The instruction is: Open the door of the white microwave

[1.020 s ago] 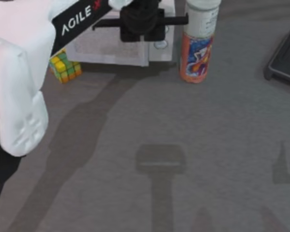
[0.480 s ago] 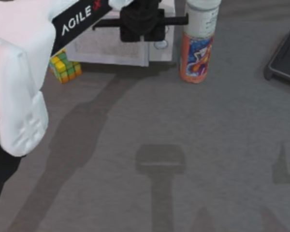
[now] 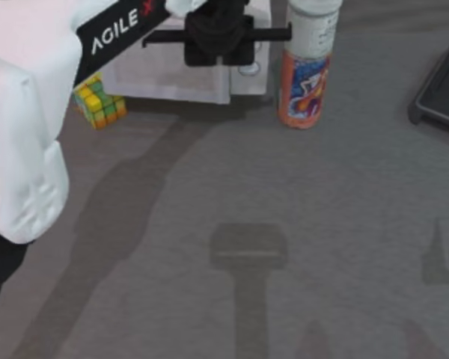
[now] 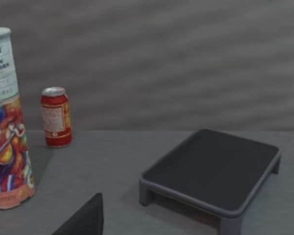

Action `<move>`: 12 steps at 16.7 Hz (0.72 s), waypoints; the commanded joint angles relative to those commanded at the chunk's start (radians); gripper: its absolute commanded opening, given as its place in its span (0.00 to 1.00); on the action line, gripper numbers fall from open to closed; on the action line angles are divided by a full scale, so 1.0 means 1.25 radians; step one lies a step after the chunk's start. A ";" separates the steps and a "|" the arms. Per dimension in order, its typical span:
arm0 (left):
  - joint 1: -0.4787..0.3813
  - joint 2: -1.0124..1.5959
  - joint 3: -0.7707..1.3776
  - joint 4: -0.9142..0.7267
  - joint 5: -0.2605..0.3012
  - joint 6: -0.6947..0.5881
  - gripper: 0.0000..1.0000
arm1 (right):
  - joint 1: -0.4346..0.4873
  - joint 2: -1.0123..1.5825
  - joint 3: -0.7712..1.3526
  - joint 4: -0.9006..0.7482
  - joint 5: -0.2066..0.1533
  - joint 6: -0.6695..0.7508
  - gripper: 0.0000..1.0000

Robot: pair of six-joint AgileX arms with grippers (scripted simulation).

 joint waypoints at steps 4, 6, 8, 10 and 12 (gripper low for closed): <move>0.007 -0.063 -0.119 0.056 0.018 0.048 0.00 | 0.000 0.000 0.000 0.000 0.000 0.000 1.00; 0.009 -0.080 -0.142 0.071 0.023 0.061 0.00 | 0.000 0.000 0.000 0.000 0.000 0.000 1.00; 0.009 -0.080 -0.143 0.072 0.023 0.061 0.00 | 0.000 0.000 0.000 0.000 0.000 0.000 1.00; 0.009 -0.080 -0.143 0.072 0.023 0.061 0.00 | 0.000 0.000 0.000 0.000 0.000 0.000 1.00; 0.009 -0.080 -0.143 0.072 0.023 0.061 0.00 | 0.000 0.000 0.000 0.000 0.000 0.000 1.00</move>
